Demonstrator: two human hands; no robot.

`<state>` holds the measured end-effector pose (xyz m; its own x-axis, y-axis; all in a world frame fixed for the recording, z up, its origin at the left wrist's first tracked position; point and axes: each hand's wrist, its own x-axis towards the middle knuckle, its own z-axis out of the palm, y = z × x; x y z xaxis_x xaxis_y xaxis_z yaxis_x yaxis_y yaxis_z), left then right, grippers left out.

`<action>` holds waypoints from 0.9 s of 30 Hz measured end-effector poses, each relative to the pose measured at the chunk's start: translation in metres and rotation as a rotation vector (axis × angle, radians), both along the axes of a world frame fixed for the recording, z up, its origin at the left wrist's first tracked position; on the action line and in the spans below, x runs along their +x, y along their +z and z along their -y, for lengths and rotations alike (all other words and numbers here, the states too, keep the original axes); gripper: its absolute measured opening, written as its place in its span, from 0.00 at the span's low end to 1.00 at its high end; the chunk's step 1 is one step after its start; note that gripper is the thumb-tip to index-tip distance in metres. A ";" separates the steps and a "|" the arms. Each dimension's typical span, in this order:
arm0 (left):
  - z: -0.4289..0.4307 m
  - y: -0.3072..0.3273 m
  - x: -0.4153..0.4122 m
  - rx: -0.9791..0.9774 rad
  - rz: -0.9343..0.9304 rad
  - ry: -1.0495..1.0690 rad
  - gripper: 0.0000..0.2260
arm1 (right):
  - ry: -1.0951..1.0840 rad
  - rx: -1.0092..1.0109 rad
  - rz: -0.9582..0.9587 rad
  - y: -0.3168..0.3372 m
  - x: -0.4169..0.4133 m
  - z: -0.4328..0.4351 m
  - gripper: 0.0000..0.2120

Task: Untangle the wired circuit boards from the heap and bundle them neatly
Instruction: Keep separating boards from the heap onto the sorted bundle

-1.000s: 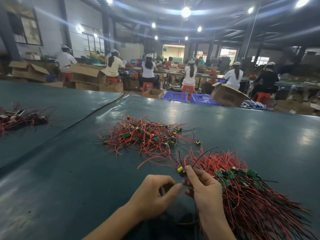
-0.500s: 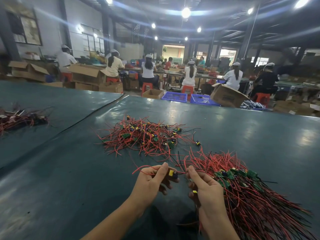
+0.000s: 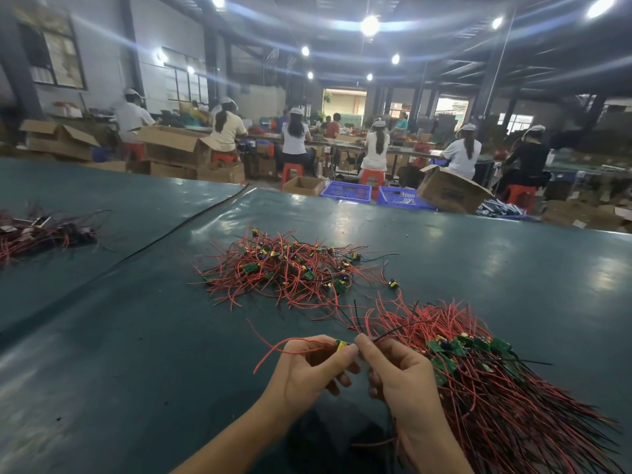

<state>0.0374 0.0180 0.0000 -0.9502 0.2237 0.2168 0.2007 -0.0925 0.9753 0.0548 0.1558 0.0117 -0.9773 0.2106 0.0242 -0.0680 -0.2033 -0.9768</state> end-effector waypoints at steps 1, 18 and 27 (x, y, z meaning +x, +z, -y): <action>0.001 0.000 0.000 -0.001 -0.002 0.004 0.07 | 0.012 0.038 -0.019 -0.001 0.000 0.001 0.13; 0.017 0.009 -0.012 0.269 0.125 0.125 0.15 | -0.115 -0.264 -0.138 0.008 -0.001 -0.026 0.07; 0.026 0.014 -0.018 0.601 0.507 -0.066 0.13 | 0.171 -0.052 -0.067 0.004 0.004 -0.012 0.09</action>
<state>0.0191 -0.0080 0.0144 -0.9544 0.2648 -0.1380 -0.2795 -0.6292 0.7253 0.0585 0.1683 0.0159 -0.9955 0.0446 0.0839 -0.0928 -0.2676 -0.9591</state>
